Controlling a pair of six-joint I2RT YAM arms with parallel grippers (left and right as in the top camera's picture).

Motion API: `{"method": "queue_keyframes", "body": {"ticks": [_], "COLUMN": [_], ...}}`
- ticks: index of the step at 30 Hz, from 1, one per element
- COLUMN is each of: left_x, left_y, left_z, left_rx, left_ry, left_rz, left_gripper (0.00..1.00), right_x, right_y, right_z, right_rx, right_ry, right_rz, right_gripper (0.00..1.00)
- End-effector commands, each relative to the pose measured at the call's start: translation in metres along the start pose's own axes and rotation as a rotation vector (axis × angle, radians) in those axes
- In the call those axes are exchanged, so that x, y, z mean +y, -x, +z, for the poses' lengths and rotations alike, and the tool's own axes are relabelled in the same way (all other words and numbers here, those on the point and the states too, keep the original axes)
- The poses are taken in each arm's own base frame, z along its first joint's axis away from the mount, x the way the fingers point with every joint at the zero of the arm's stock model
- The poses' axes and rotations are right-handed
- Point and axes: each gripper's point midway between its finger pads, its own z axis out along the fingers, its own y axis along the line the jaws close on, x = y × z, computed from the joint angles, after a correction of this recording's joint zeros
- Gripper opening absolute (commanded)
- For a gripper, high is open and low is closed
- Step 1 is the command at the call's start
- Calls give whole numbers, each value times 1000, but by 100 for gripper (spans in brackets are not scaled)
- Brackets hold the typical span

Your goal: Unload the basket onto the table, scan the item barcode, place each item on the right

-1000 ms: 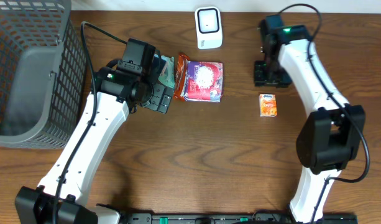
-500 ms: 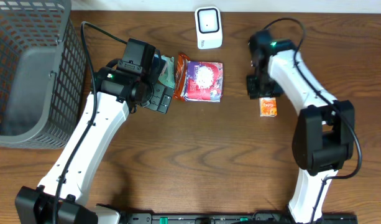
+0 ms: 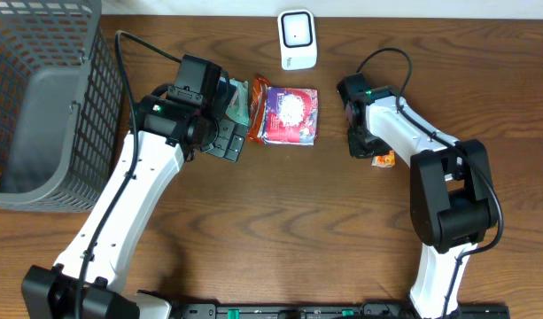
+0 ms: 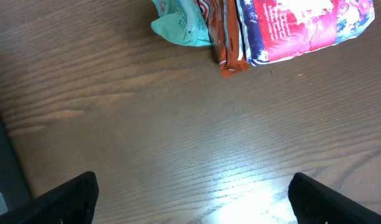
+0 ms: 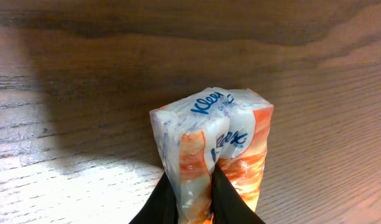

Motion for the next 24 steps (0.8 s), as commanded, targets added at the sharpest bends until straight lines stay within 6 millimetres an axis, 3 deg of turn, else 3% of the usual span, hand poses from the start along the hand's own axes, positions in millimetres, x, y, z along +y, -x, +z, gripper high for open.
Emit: {"method": "queue_keyframes", "body": {"ticks": [1,5,15,24], "left_x": [0,0,0,0], "left_y": [3,3,3,3], "left_z": [-2,-2,-2,-2], "left_rx": [-7,-7,-7,-7], "left_ry": [-4,-4,-4,-4], "left_rz": [-15,-15,-15,-15], "left_gripper": [98,98,98,98], "right_x": [17,27,65,89], "right_y": [-8,0,27,29], "right_z": [1,-16,-86,-103], "right_rx": [38,51,39,42], "right_ry": [82,176,651,1061], "right_rz": [-4,7,-76,-49], "right_gripper": [10,1,1,1]}}
